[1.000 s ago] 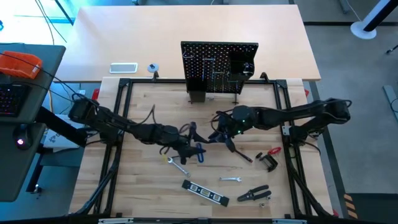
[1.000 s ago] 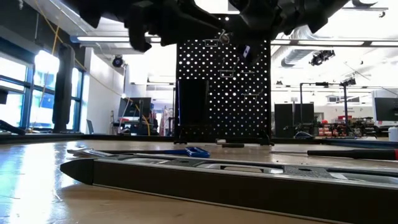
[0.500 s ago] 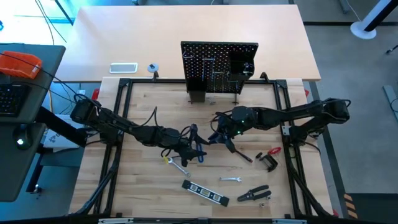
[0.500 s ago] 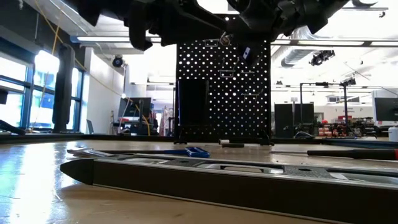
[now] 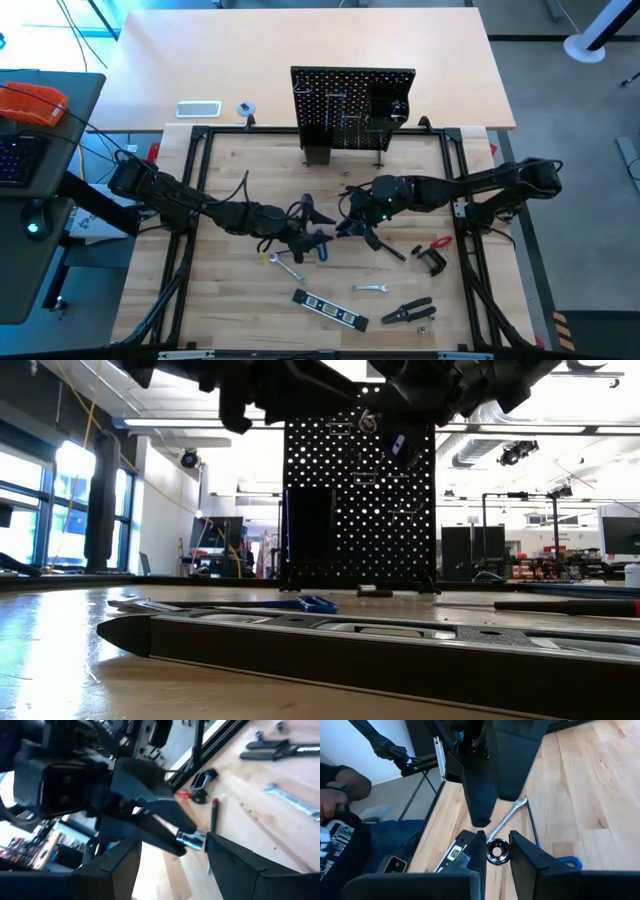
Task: Hang tools onto peg board
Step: Put the bolts on the pegboard
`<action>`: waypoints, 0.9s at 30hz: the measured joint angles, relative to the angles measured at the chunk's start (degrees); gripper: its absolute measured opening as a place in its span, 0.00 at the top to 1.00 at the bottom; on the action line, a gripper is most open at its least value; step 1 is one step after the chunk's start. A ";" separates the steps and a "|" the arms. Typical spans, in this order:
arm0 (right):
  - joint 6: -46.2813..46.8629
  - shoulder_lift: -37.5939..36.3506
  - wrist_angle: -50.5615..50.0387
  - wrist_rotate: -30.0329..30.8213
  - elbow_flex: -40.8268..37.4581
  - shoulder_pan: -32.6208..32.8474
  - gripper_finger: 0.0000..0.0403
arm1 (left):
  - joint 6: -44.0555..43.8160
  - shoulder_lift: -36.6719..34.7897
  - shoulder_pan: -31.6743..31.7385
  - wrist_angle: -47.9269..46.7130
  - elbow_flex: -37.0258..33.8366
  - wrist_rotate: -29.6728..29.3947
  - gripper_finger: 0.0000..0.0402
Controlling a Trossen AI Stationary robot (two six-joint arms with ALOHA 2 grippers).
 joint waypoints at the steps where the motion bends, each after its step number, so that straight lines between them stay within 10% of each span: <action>1: 0.02 0.00 0.18 0.00 0.00 0.03 0.88 | -0.13 -0.01 0.19 -0.02 0.00 1.22 0.46; 27: 0.42 0.24 4.85 -0.03 -0.20 -0.03 0.88 | -1.63 4.02 1.98 -1.96 3.75 6.01 0.46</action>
